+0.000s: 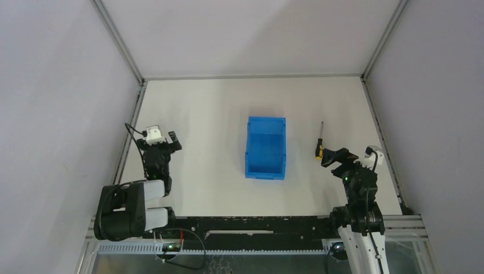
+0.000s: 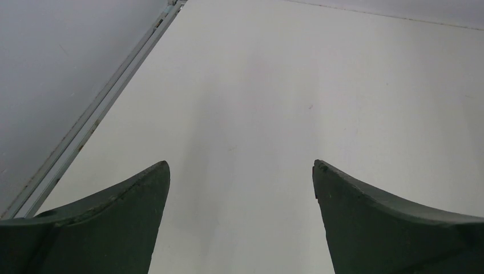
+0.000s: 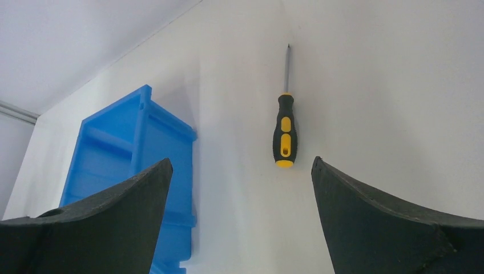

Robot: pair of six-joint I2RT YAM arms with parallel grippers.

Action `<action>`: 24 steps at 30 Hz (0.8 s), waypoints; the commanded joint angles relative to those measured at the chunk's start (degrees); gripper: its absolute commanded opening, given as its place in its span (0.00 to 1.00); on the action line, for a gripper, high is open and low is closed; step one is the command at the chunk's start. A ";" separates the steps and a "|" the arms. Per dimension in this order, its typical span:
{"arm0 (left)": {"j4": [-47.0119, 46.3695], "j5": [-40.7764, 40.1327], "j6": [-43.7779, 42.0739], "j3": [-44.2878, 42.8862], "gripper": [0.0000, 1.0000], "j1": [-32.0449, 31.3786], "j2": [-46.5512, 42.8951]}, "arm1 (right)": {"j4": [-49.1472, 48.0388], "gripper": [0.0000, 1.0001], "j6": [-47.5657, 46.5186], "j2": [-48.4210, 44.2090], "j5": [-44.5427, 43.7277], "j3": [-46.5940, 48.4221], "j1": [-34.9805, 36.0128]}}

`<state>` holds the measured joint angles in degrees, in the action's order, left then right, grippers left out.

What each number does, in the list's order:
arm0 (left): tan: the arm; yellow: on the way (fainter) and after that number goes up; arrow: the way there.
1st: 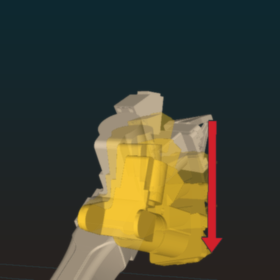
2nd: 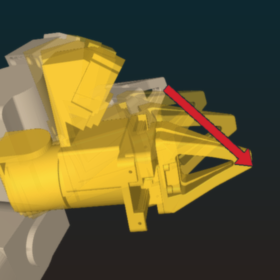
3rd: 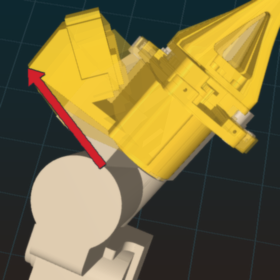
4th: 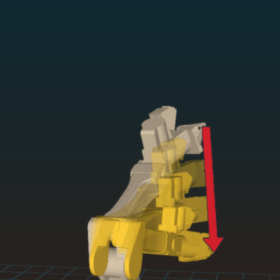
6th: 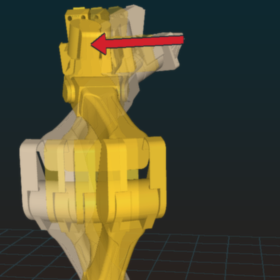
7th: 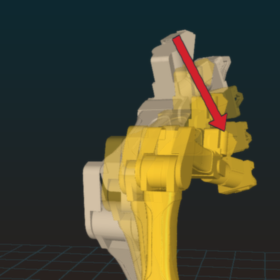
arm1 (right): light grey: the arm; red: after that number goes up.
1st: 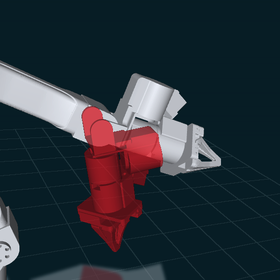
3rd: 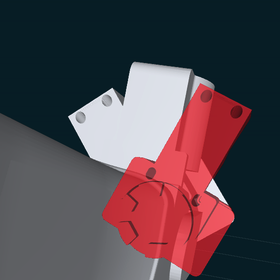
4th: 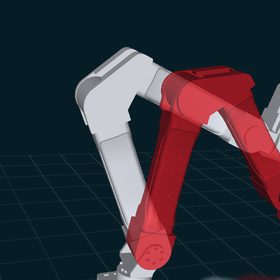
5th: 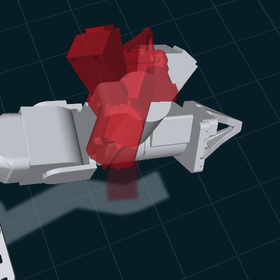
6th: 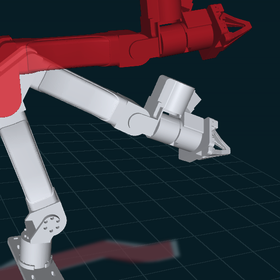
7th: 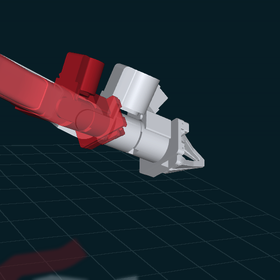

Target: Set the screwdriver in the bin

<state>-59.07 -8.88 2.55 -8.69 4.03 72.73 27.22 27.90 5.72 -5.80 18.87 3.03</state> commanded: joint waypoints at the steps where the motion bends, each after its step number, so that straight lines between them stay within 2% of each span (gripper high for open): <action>1: -1.84 -0.58 -0.88 -2.13 1.00 -0.20 -0.61 | -3.01 1.00 0.35 -0.01 -1.79 2.00 -0.20; 6: -1.84 -0.52 -0.88 -2.12 1.00 -0.17 -0.57 | -9.16 1.00 -4.25 2.14 6.49 9.47 -0.21; 9: -1.86 -0.55 -0.92 -2.17 1.00 -0.20 -0.62 | -8.93 0.98 -5.92 11.17 7.42 19.30 -0.21; 12: -1.84 -0.47 -0.91 -2.12 1.00 -0.22 -0.62 | -0.11 0.96 -7.52 25.29 2.56 34.75 -0.21; 14: -1.84 -0.55 -0.93 -2.12 1.00 -0.25 -0.64 | 8.12 0.96 -9.96 35.93 1.01 48.86 -0.17; 16: -1.83 -0.61 -0.90 -2.17 1.00 -0.26 -0.62 | 19.33 0.97 -11.81 48.86 -0.11 60.91 -0.29; 19: -1.84 -0.61 -0.96 -2.13 1.00 -0.25 -0.60 | 33.96 0.98 -13.70 62.81 -0.87 77.22 -0.82; 21: -1.84 -0.56 -0.91 -2.17 1.00 -0.26 -0.63 | 38.58 0.98 -14.51 70.84 -0.88 82.16 -1.37; 24: -1.84 -0.56 -0.90 -2.17 1.00 -0.26 -0.58 | 37.49 0.95 -13.87 79.00 -1.45 80.42 -2.31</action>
<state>-59.07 -8.88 2.55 -8.69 4.01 72.73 51.22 16.10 75.29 -5.58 101.38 1.87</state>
